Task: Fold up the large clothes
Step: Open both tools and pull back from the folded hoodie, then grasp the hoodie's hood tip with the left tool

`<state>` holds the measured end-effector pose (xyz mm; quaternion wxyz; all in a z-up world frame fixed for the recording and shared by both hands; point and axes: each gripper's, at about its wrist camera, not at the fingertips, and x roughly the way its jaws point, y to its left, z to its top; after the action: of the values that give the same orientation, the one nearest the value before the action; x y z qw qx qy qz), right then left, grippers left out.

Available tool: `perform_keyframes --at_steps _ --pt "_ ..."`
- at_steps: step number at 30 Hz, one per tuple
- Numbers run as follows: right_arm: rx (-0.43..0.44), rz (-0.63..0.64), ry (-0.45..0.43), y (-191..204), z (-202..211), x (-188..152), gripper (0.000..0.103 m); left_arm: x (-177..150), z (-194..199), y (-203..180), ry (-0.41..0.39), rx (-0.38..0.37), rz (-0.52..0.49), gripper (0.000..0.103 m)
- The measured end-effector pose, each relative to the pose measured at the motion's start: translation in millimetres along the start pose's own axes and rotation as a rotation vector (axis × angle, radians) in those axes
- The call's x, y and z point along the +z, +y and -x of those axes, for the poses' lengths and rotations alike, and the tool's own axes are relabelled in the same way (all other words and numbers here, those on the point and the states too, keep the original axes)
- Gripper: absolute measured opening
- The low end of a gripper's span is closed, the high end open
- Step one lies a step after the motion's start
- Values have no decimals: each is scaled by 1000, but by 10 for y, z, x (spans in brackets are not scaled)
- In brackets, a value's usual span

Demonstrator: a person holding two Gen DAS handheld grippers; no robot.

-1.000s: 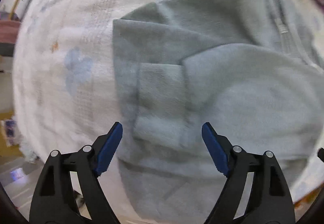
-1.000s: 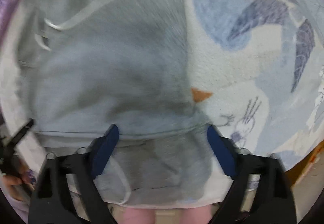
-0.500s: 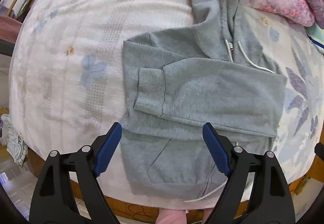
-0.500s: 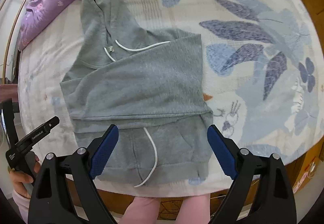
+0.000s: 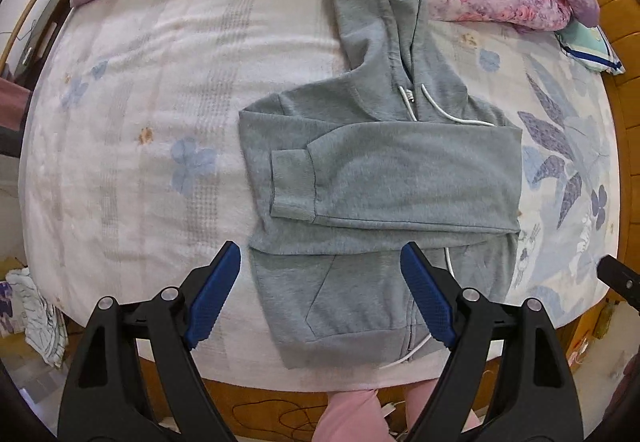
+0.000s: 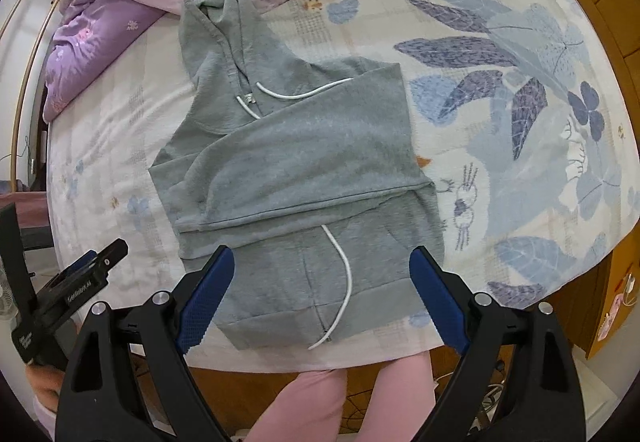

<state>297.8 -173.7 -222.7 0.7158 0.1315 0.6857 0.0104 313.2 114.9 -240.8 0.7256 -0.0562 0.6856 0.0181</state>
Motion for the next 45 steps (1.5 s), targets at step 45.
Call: perform_keyframes --at_steps 45 --pt "110 8 -12 109 -1217 2714 86 3090 -1424 -512 25 -4 75 83"
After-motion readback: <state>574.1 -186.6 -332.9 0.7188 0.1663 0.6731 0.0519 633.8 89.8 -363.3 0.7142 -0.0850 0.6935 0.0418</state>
